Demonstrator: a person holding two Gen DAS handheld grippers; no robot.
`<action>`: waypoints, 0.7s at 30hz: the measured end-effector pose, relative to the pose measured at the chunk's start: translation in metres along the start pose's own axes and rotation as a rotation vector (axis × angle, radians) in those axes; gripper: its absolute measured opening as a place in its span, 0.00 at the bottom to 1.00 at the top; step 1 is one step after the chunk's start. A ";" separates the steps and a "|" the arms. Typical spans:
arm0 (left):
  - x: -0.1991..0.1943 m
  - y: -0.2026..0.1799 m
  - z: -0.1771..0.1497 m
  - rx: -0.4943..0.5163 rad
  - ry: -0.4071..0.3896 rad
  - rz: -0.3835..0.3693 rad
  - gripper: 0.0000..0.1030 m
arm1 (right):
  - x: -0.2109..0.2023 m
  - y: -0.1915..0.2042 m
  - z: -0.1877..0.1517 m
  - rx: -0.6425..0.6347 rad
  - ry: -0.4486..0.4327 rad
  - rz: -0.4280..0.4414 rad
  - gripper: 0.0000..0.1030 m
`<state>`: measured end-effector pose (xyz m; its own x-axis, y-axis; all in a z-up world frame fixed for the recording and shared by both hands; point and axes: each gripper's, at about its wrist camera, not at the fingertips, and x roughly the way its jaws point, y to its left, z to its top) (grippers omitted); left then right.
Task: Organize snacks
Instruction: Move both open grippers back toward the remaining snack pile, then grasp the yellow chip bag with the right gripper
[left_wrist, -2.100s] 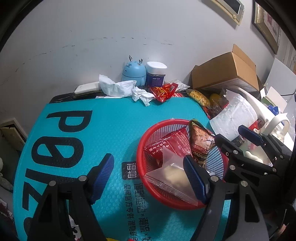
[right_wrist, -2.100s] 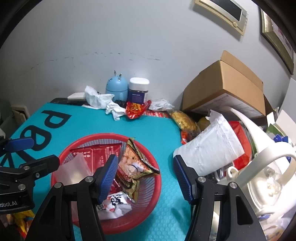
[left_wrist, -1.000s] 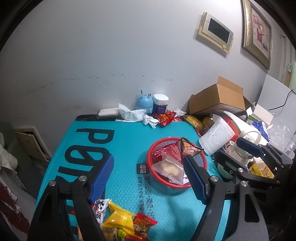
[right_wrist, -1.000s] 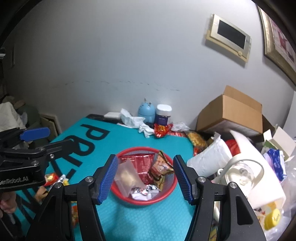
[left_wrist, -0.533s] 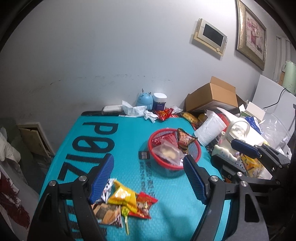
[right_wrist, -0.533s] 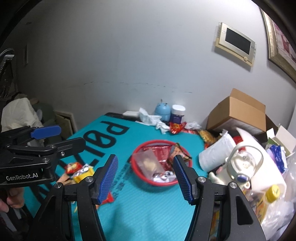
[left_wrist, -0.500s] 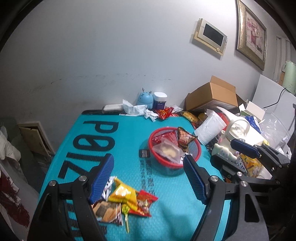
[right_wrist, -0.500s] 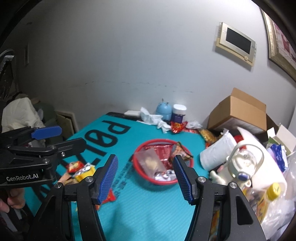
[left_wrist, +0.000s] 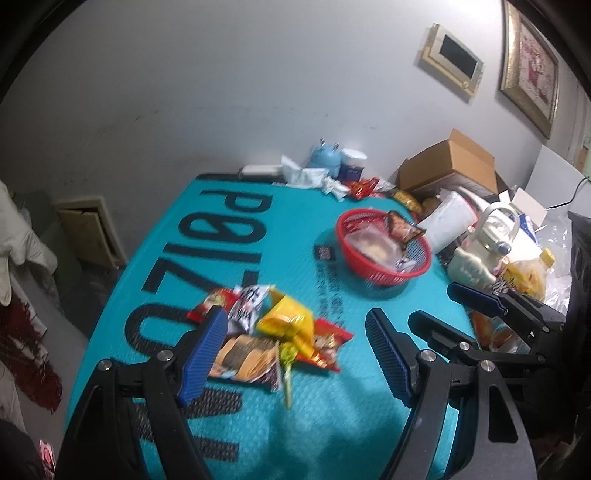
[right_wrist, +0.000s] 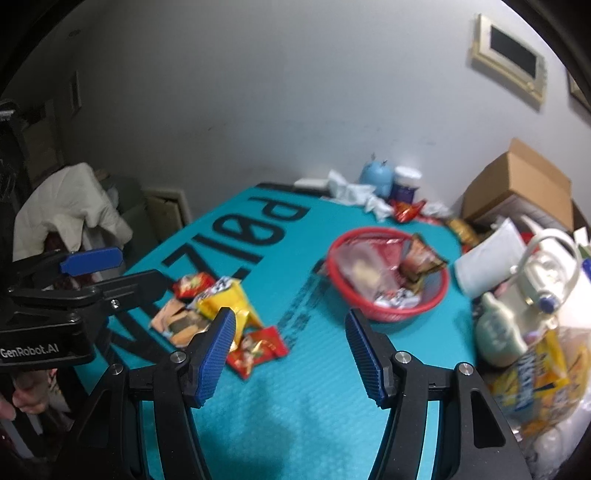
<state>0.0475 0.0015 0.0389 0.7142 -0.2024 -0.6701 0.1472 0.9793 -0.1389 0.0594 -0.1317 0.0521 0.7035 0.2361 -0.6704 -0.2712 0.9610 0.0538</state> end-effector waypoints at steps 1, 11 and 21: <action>0.002 0.003 -0.002 -0.003 0.010 0.004 0.74 | 0.004 0.001 -0.002 -0.004 0.009 0.008 0.60; 0.017 0.033 -0.024 -0.018 0.083 0.041 0.74 | 0.038 0.012 -0.014 -0.008 0.098 0.091 0.60; 0.034 0.056 -0.034 -0.034 0.142 0.043 0.74 | 0.070 0.029 -0.013 -0.041 0.164 0.155 0.69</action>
<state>0.0568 0.0492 -0.0159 0.6151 -0.1608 -0.7718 0.0936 0.9869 -0.1310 0.0922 -0.0895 -0.0027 0.5361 0.3505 -0.7679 -0.3967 0.9076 0.1373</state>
